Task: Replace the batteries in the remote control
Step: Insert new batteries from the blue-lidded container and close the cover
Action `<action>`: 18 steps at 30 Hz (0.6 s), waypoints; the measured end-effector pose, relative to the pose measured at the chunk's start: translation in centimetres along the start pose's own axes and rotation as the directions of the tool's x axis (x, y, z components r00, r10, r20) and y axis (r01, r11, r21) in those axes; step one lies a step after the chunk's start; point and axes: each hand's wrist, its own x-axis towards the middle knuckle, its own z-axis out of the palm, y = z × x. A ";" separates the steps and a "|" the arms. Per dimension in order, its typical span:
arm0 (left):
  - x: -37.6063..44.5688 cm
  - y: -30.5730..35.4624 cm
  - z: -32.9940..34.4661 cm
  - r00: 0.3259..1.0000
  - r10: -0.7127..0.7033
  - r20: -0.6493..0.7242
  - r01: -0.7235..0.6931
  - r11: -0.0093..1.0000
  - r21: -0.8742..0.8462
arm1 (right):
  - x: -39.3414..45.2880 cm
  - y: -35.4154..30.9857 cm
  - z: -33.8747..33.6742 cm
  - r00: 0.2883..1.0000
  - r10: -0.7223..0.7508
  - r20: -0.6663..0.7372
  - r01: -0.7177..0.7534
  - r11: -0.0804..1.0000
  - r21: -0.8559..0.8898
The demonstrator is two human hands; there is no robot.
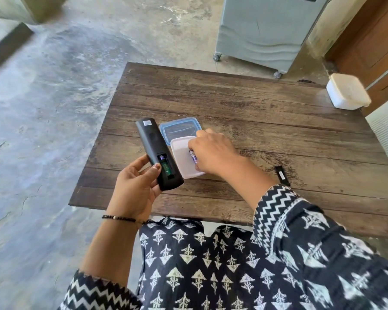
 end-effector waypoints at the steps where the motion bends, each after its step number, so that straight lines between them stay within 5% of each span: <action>1: 0.0 0.0 0.1 1.000 0.002 0.000 -0.002 1.000 0.001 | 0.0 0.1 0.0 1.000 -0.008 -0.014 0.008 1.000 0.020; 4: -0.2 0.0 0.3 1.000 0.003 0.019 -0.003 1.000 0.003 | -1.1 0.9 -0.9 0.998 0.046 -0.047 -0.033 0.968 0.249; 10: -0.6 -1.2 2.8 0.992 -0.030 0.126 0.024 0.999 0.046 | -8.1 4.0 -2.4 0.980 0.196 -0.032 -0.110 0.669 0.735; 13: -0.7 -2.7 4.8 0.979 -0.057 0.197 0.040 0.995 0.090 | -11.5 4.6 -2.3 0.988 0.156 0.013 -0.107 0.611 0.785; 18: -0.9 -5.6 7.6 0.957 -0.127 0.263 0.089 0.984 0.151 | -13.7 5.6 -1.7 0.990 0.139 -0.019 -0.085 0.699 0.710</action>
